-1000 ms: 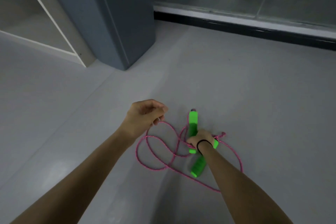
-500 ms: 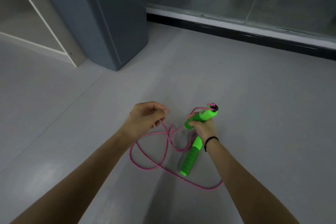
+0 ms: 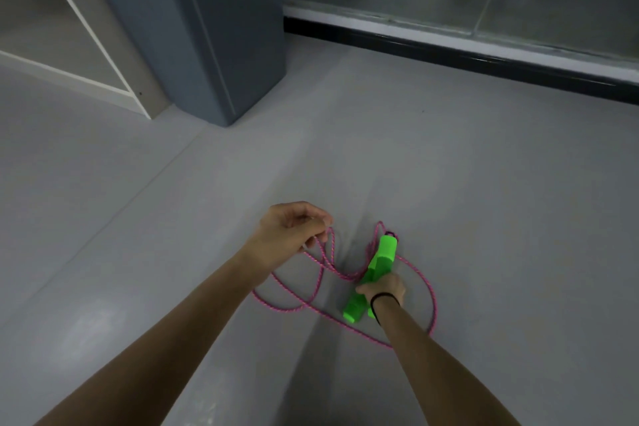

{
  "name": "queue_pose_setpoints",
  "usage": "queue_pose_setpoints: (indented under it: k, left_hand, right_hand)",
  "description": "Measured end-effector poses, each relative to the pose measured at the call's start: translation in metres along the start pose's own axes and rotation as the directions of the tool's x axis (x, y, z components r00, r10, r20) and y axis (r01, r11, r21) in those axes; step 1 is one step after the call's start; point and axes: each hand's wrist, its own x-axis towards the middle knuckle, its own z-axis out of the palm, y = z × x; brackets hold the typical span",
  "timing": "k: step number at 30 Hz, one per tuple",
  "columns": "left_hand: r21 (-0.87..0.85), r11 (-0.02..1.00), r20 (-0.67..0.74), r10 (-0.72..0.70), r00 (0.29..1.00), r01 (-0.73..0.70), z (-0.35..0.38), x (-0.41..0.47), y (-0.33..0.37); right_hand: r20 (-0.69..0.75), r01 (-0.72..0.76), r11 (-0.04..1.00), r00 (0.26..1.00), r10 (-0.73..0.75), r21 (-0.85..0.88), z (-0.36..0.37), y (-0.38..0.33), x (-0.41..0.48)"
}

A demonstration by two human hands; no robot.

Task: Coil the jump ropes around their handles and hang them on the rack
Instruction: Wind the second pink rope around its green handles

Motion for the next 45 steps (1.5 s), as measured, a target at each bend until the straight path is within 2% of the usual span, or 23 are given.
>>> queue_pose_setpoints:
  k: [2, 5, 8, 10, 12, 16, 19, 21, 24, 25, 26, 27, 28, 30, 31, 32, 33, 36, 38, 39, 41, 43, 45]
  left_hand:
    - [0.013, 1.0, -0.009, -0.011, 1.0, 0.011, -0.003, 0.001, 0.001]
    - [0.027, 0.998, -0.05, -0.053, 0.997, 0.054, -0.007, 0.003, 0.009]
    - [-0.012, 0.974, -0.045, -0.226, 0.973, 0.225, -0.006, 0.001, 0.047]
    - [-0.031, 0.95, 0.018, -0.311, 0.95, 0.311, -0.006, -0.005, 0.091]
    - [-0.053, 0.959, 0.077, -0.275, 0.959, 0.279, -0.009, -0.015, 0.148]
    - [-0.086, 0.983, 0.151, -0.148, 0.977, 0.162, -0.028, -0.051, 0.278]
    - [-0.076, 0.993, 0.243, -0.074, 0.967, 0.095, -0.055, -0.087, 0.383]
    - [-0.027, 0.998, 0.297, -0.048, 0.954, 0.058, -0.078, -0.113, 0.452]
    - [0.002, 1.0, 0.4, -0.019, 0.916, 0.02, -0.116, -0.15, 0.554]
    - [0.012, 1.0, 0.432, -0.008, 0.902, 0.003, -0.129, -0.163, 0.587]
    - [0.02, 1.0, 0.457, 0.006, 0.89, -0.017, -0.14, -0.177, 0.618]
    - [0.024, 0.999, 0.472, 0.019, 0.881, -0.034, -0.151, -0.188, 0.647]
    - [0.03, 0.998, 0.487, 0.034, 0.873, -0.056, -0.162, -0.2, 0.674]
    - [0.038, 0.994, 0.535, 0.063, 0.842, -0.098, -0.178, -0.22, 0.723]
    - [0.034, 0.992, 0.557, 0.08, 0.827, -0.118, -0.183, -0.228, 0.744]
    - [0.031, 0.99, 0.576, 0.093, 0.812, -0.136, -0.188, -0.234, 0.76]
    - [0.023, 0.988, 0.588, 0.113, 0.801, -0.156, -0.191, -0.239, 0.773]
    - [0.001, 0.982, 0.557, 0.157, 0.816, -0.189, -0.197, -0.243, 0.795]
    - [-0.022, 0.976, 0.502, 0.199, 0.841, -0.218, -0.197, -0.243, 0.803]
    - [-0.039, 0.973, 0.471, 0.22, 0.854, -0.229, -0.196, -0.243, 0.808]
    - [-0.075, 0.969, 0.39, 0.245, 0.888, -0.235, -0.191, -0.242, 0.819]
    - [-0.077, 0.961, 0.317, 0.275, 0.908, -0.265, -0.183, -0.243, 0.833]
    - [0.094, 0.93, 0.224, 0.329, 0.917, -0.356, -0.173, -0.238, 0.842]
  right_hand:
    - [-0.01, 0.019, 0.997, 1.0, -0.019, 0.072, -0.001, -0.01, -0.006]
    - [-0.036, 0.134, 0.947, 0.991, -0.129, 0.292, -0.016, -0.047, -0.026]
    - [-0.037, 0.296, 0.783, 0.943, -0.33, 0.548, -0.051, -0.099, -0.074]
    - [-0.051, 0.375, 0.647, 0.886, -0.461, 0.664, -0.087, -0.136, -0.124]
    - [-0.114, 0.461, 0.549, 0.828, -0.55, 0.697, -0.129, -0.171, -0.174]
    - [-0.22, 0.621, 0.43, 0.702, -0.678, 0.656, -0.219, -0.231, -0.264]
    - [-0.266, 0.728, 0.446, 0.634, -0.726, 0.521, -0.285, -0.273, -0.33]
    - [-0.203, 0.732, 0.473, 0.624, -0.754, 0.491, -0.331, -0.301, -0.377]
    - [-0.086, 0.804, 0.481, 0.539, -0.838, 0.35, -0.414, -0.349, -0.455]
    - [-0.11, 0.811, 0.475, 0.536, -0.837, 0.341, -0.448, -0.366, -0.48]
    - [-0.18, 0.792, 0.478, 0.571, -0.801, 0.38, -0.484, -0.382, -0.501]
    - [-0.322, 0.781, 0.448, 0.6, -0.733, 0.436, -0.518, -0.398, -0.518]
    - [-0.448, 0.789, 0.393, 0.599, -0.663, 0.473, -0.547, -0.413, -0.531]
    - [-0.485, 0.785, 0.288, 0.579, -0.655, 0.549, -0.587, -0.443, -0.558]
    - [-0.402, 0.746, 0.245, 0.569, -0.718, 0.619, -0.595, -0.457, -0.571]
    - [-0.272, 0.682, 0.246, 0.558, -0.784, 0.689, -0.601, -0.468, -0.586]
    - [-0.228, 0.698, 0.269, 0.531, -0.816, 0.664, -0.601, -0.474, -0.598]
    - [-0.244, 0.698, 0.248, 0.524, -0.816, 0.671, -0.599, -0.473, -0.622]
    - [-0.255, 0.636, 0.245, 0.589, -0.767, 0.732, -0.596, -0.465, -0.625]
    - [-0.264, 0.654, 0.291, 0.613, -0.745, 0.699, -0.593, -0.459, -0.623]
    - [-0.281, 0.739, 0.414, 0.615, -0.737, 0.532, -0.592, -0.445, -0.62]
    - [-0.223, 0.83, 0.507, 0.553, -0.803, 0.233, -0.599, -0.43, -0.626]
    - [-0.049, 0.866, 0.479, 0.478, -0.877, -0.145, -0.619, -0.422, -0.647]
